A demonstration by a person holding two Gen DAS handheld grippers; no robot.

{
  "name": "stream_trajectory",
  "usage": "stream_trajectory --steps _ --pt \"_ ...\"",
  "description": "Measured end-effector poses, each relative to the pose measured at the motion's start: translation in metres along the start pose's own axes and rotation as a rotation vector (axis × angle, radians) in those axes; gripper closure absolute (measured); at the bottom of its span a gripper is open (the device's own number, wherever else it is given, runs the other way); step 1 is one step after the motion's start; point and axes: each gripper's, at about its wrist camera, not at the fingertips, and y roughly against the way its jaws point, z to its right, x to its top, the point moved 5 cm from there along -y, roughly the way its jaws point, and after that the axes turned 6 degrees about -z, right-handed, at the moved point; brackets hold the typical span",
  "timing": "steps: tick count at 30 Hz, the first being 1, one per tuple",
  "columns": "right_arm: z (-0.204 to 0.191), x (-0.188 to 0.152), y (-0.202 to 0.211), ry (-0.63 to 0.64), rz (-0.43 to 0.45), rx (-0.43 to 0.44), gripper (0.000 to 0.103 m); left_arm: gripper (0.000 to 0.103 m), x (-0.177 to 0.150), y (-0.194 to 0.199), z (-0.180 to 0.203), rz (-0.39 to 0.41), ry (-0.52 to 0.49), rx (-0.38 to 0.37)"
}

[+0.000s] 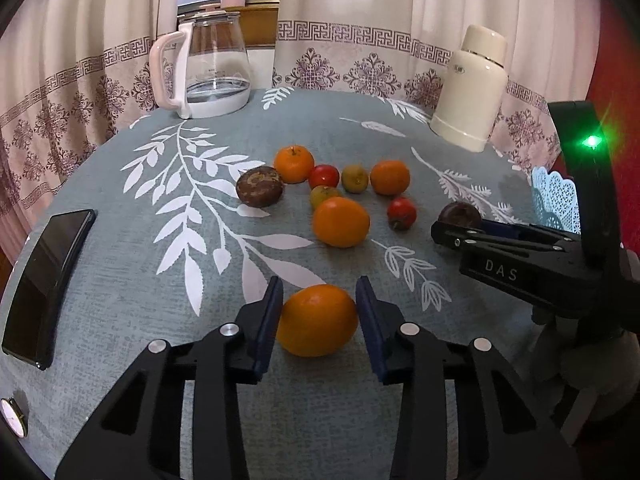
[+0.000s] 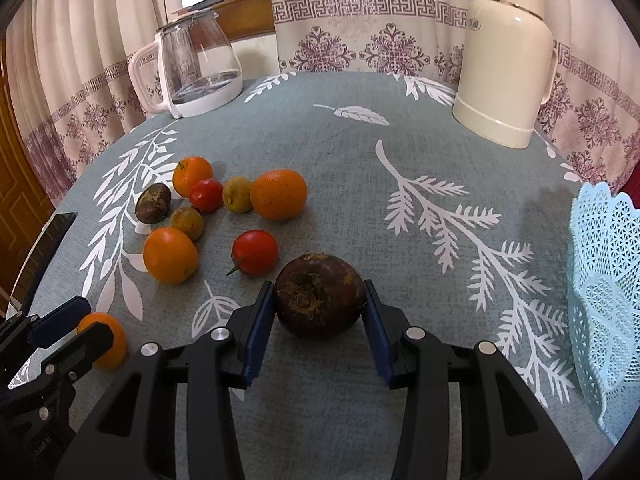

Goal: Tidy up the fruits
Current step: 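Close the right gripper on the dark brown fruit while the left gripper closes on the large orange, then carry the dark brown fruit into the blue basket and open the right gripper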

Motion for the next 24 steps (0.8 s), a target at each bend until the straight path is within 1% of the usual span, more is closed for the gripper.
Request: stream_trajectory --steps 3,7,8,10,11,12,15,18,21,22,23,24 --pt "0.001 0.001 0.002 -0.007 0.013 0.004 0.059 0.069 0.001 0.003 -0.002 0.019 0.01 0.004" --pt "0.002 0.001 0.002 -0.011 0.011 0.011 0.059 0.069 0.001 0.004 -0.002 0.02 0.011 0.002" --pt "0.002 0.001 0.002 -0.009 0.007 0.013 0.059 0.068 0.001 0.004 -0.002 0.02 0.011 0.002" --pt "0.002 0.0 0.001 -0.007 0.003 0.015 0.059 0.051 0.001 0.004 0.0 0.01 0.006 -0.013" --pt "0.001 -0.001 0.0 -0.005 0.001 0.017 0.059 0.035 0.0 0.004 0.001 0.011 0.001 -0.007" --pt "0.001 -0.001 0.0 -0.004 -0.001 0.019 0.059 0.028 0.0 0.005 0.002 0.012 -0.005 -0.002" --pt "0.001 -0.001 -0.001 -0.003 -0.004 0.02 0.059 0.028 -0.001 0.0 0.005 -0.009 -0.023 0.015" --pt "0.001 -0.001 -0.001 -0.008 -0.006 0.023 0.059 0.029 -0.003 -0.011 0.004 -0.067 -0.023 0.042" --pt "0.002 -0.002 -0.002 -0.013 -0.011 0.025 0.059 0.043 -0.006 -0.018 0.006 -0.113 -0.039 0.042" --pt "0.002 -0.002 -0.003 -0.014 -0.015 0.025 0.059 0.046 -0.007 -0.02 0.007 -0.122 -0.049 0.04" --pt "0.002 -0.002 -0.003 -0.014 -0.016 0.026 0.059 0.048 -0.008 -0.02 0.009 -0.124 -0.06 0.041" --pt "0.003 -0.002 -0.003 -0.015 -0.017 0.027 0.059 0.053 -0.008 -0.019 0.012 -0.121 -0.076 0.048"
